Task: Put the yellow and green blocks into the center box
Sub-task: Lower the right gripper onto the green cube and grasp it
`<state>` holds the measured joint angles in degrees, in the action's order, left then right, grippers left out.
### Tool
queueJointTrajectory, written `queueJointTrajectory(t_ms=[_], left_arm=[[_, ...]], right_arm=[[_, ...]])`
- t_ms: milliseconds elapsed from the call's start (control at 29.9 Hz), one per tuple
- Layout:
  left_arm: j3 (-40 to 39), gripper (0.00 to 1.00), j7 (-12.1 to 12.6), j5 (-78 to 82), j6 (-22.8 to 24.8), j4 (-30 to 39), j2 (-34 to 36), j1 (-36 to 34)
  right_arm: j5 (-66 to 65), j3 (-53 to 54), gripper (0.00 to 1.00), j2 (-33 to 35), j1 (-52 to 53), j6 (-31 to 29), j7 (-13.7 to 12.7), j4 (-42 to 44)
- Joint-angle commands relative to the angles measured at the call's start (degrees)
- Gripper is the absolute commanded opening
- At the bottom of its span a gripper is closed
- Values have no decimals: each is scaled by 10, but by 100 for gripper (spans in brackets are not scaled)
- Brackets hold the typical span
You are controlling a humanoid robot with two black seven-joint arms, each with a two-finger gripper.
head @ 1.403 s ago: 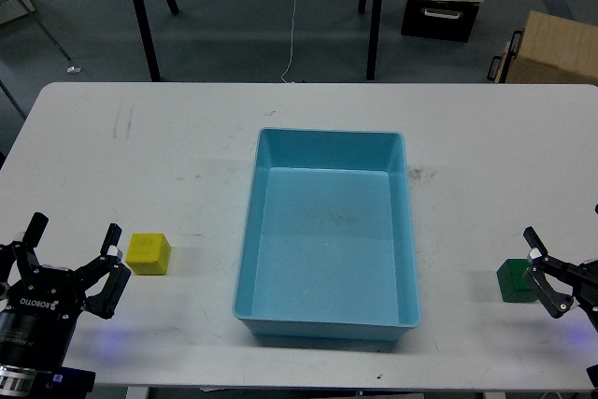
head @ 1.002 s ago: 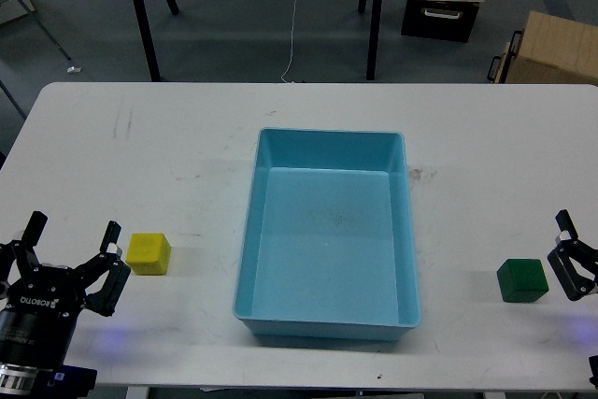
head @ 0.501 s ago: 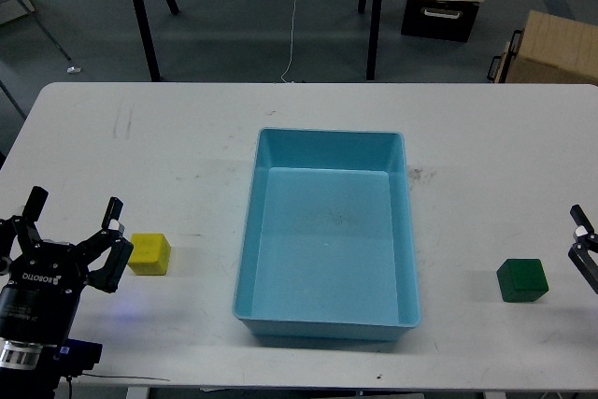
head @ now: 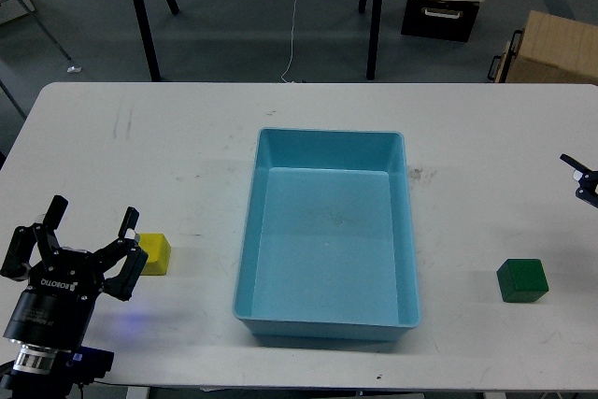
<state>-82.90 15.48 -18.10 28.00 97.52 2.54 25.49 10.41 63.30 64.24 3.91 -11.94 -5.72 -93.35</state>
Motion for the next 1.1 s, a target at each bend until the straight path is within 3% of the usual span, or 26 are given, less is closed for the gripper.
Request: queueJointTrajectory(t_ms=[0,334,468,701,1069], left_arm=[[0,100,0,0,0,-1,-1,0],[4,100,-1,0,0,-5,-2,-6],[4,100,-1,0,0,-9,-2,-7],[4,100,-2,0,0,-13,-2,-7],[4,100,-1,1,0,-24,-13,-7]], right_arm=[[-102,-149,100,26,142,11,-53,-1],[-246,-563,100,7,512,3,-162,-1],[-341,-703,100,-9,629,-32,-195,-3],[-468,-859,100,-63,729,-104,-220,-8],[-508,-904,100,-128,739,-116,-223,-2]])
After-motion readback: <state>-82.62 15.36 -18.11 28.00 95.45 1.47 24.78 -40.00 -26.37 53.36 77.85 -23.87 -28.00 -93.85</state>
